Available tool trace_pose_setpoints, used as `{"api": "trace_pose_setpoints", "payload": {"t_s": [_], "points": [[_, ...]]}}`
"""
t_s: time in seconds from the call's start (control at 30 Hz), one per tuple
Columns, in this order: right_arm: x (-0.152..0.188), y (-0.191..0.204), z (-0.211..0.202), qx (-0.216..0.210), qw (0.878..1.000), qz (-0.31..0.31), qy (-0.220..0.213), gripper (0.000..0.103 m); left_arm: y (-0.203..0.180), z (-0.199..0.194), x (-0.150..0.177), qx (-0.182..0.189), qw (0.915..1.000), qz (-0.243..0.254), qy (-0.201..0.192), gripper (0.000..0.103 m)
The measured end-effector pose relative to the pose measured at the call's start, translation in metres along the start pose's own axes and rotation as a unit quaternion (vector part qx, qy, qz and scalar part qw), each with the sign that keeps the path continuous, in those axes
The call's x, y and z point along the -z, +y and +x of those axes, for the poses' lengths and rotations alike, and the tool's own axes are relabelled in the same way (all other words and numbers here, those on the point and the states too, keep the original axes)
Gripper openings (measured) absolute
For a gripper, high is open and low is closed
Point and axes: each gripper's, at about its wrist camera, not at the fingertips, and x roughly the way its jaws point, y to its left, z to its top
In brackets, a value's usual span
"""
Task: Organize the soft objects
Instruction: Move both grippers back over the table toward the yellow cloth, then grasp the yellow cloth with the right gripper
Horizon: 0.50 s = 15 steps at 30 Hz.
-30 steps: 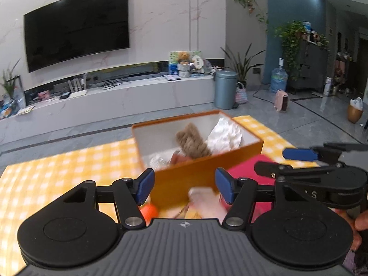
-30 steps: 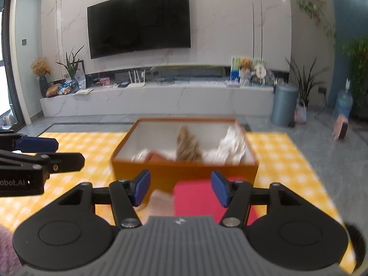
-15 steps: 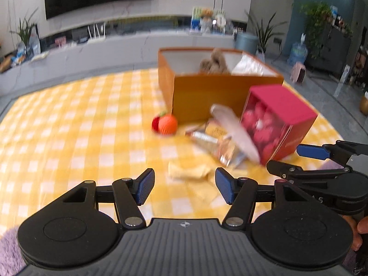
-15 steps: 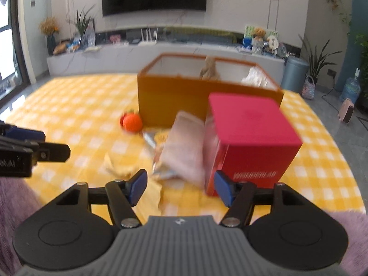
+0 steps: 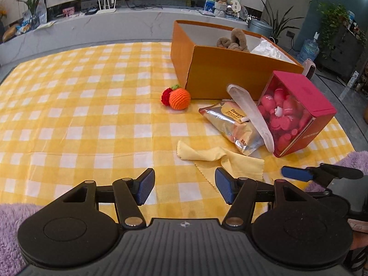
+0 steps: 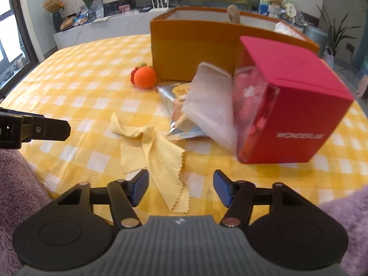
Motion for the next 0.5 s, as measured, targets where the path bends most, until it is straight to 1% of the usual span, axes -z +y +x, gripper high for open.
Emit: {"api": "trace_pose_setpoints", "payload": {"t_s": [0.17, 0.2, 0.27, 0.33, 0.4, 0.43, 0.47, 0.5], "points": [[-0.001, 0.005, 0.024, -0.011, 0.999, -0.003, 0.031, 0.057, 0.004, 0.007, -0.003, 0.003, 0.9999, -0.005, 0.012, 0.071], [0.0, 0.006, 0.028, -0.011, 0.999, -0.005, 0.032, 0.059, 0.005, 0.008, -0.003, 0.004, 0.9999, -0.007, 0.015, 0.071], [-0.001, 0.012, 0.031, -0.005, 0.999, -0.025, 0.028, 0.056, 0.006, 0.011, -0.003, 0.004, 0.9997, -0.01, 0.023, 0.071], [-0.002, 0.016, 0.032, 0.0, 0.999, -0.046, 0.02, 0.048, 0.006, 0.014, -0.004, 0.007, 0.9995, -0.011, 0.028, 0.071], [-0.002, 0.019, 0.033, -0.004, 0.998, -0.057, 0.012, 0.025, 0.006, 0.014, -0.004, 0.011, 0.9995, -0.01, 0.028, 0.071], [-0.003, 0.02, 0.033, -0.004, 0.998, -0.063, 0.008, 0.019, 0.006, 0.015, -0.004, 0.014, 0.9994, -0.01, 0.029, 0.071], [-0.003, 0.021, 0.034, -0.004, 0.998, -0.068, 0.006, 0.008, 0.006, 0.016, -0.005, 0.016, 0.9994, -0.011, 0.03, 0.071], [-0.003, 0.02, 0.033, -0.005, 0.998, -0.069, 0.004, 0.003, 0.006, 0.016, -0.005, 0.018, 0.9993, -0.011, 0.031, 0.071]]}}
